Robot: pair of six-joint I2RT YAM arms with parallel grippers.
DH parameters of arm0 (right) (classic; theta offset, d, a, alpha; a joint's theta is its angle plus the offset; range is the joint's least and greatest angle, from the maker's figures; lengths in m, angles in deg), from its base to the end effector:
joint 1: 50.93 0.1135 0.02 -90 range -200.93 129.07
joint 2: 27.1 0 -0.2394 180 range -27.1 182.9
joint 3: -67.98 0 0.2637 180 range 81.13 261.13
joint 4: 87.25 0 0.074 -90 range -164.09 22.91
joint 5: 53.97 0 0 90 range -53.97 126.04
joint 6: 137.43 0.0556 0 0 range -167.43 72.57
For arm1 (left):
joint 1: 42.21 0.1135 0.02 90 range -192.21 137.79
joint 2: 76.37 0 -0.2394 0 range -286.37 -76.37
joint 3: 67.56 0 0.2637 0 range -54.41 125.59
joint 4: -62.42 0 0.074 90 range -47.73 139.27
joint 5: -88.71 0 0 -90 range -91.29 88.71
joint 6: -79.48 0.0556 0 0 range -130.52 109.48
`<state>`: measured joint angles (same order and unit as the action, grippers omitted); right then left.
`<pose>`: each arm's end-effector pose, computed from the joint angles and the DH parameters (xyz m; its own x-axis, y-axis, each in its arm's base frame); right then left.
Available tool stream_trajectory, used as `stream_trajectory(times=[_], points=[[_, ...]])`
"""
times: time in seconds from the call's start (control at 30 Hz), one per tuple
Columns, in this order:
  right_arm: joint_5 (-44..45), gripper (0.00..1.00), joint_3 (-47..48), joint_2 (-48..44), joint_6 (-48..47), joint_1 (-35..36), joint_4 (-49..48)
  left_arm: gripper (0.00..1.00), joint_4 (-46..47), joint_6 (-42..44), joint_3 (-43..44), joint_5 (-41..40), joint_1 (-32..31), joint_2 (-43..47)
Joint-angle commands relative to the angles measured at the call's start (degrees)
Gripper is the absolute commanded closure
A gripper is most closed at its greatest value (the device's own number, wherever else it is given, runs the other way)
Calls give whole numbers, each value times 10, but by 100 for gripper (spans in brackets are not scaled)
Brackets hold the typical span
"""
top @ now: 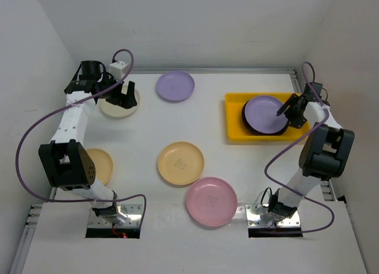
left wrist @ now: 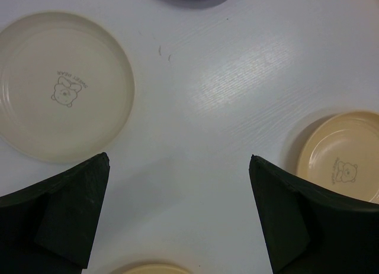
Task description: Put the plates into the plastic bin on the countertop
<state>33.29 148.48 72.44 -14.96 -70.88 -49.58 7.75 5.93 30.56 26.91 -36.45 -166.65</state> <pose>0.3582 -0.1272 0.1553 -0.4932 0.7495 -0.4416 0.6886 0.6466 0.3284 0.3673 0.0106 0.2992 -0.6299 0.1873 -0.7538 0.4292 0.8928 -0.1368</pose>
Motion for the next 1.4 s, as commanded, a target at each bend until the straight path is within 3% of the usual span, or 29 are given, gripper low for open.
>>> stream_trajectory(times=[0.0,0.07,0.2,0.23,0.37,0.4,0.47,0.5,0.6,0.73,0.8,0.9,0.93,1.0,1.03,1.23,1.37], points=[[-18,18,54,2,-50,2,28,0,0,6,5,4,8,-2],[-6,0,80,-1,-83,20,72,0,0,11,11,4,8,-2],[71,0,60,-112,-129,91,108,0,0,11,4,-2,8,4],[71,0,-8,-137,-134,144,86,0,0,11,-4,-2,8,11],[-63,0,-152,-295,-161,265,74,0,0,11,-21,-2,8,24],[-72,5,-191,-304,-153,285,79,0,0,11,-28,-2,8,29],[-89,47,-270,-333,-126,361,81,0,0,11,-35,-2,8,34],[-89,58,-289,-340,-99,390,67,0,0,11,-40,-2,8,41],[-81,34,-362,-361,-52,448,49,0,0,11,-51,4,3,53],[-91,30,-422,-378,-1,523,14,0,0,11,-62,4,3,66],[-77,34,-433,-378,10,540,7,0,0,11,-68,4,3,66],[-29,52,-457,-365,40,573,3,0,0,11,-74,4,3,78],[-24,66,-461,-363,47,576,-4,0,0,11,-74,4,3,78],[-5,83,-459,-356,46,581,4,0,0,11,-79,4,3,85],[3,100,-455,-357,39,581,11,0,0,11,-79,4,3,85],[48,100,-310,-433,-68,574,133,0,0,17,-84,-9,3,90],[94,100,-190,-472,-110,520,200,0,0,22,-79,-9,3,83]])
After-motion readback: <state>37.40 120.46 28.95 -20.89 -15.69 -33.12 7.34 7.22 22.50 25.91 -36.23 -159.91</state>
